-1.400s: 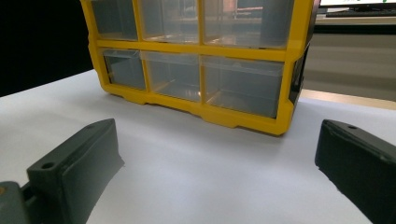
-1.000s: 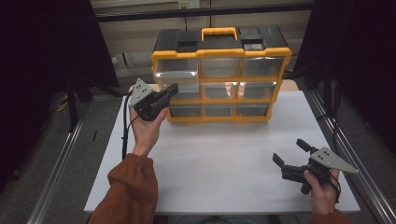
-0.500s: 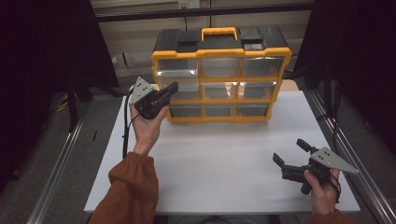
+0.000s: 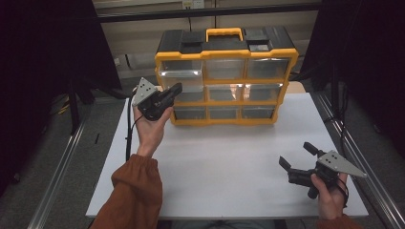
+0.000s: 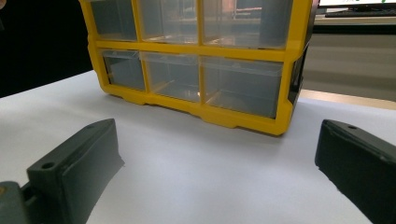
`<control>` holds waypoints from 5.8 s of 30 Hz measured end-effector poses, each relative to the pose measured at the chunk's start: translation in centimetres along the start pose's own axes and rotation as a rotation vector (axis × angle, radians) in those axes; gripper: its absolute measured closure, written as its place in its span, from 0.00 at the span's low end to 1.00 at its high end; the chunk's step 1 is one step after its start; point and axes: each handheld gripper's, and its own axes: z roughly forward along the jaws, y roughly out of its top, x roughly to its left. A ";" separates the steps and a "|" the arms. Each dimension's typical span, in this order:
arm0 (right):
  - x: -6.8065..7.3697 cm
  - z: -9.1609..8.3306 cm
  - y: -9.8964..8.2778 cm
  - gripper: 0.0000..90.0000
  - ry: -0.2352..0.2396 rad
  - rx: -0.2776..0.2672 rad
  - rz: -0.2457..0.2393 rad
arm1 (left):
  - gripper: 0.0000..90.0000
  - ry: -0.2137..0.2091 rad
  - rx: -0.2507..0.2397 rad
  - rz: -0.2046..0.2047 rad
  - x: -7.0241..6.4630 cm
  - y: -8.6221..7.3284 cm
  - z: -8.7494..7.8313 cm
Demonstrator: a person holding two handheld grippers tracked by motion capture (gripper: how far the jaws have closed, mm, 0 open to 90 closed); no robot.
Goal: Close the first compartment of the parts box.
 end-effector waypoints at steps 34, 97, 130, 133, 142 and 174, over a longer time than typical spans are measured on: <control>0.0 0.1 0.0 0.00 0.001 -0.003 0.000 | 1.00 0.015 0.002 0.001 0.5 0.2 0.9; 0.0 0.1 0.0 0.00 0.005 -0.005 0.012 | 1.00 0.064 -0.006 -0.027 1.7 0.6 3.0; -0.2 0.1 -0.1 0.00 0.013 -0.002 0.006 | 1.00 0.099 -0.015 0.008 2.6 0.5 4.2; -0.1 0.3 -0.1 0.00 0.012 -0.004 0.005 | 0.99 0.101 -0.017 0.007 2.4 0.5 4.3; -0.1 0.3 -0.1 0.00 0.005 -0.004 0.005 | 0.82 0.079 -0.007 -0.019 2.1 0.5 4.0; 0.2 0.4 0.0 0.00 0.009 0.002 -0.005 | 0.03 0.132 0.068 -0.077 2.1 -4.6 -0.8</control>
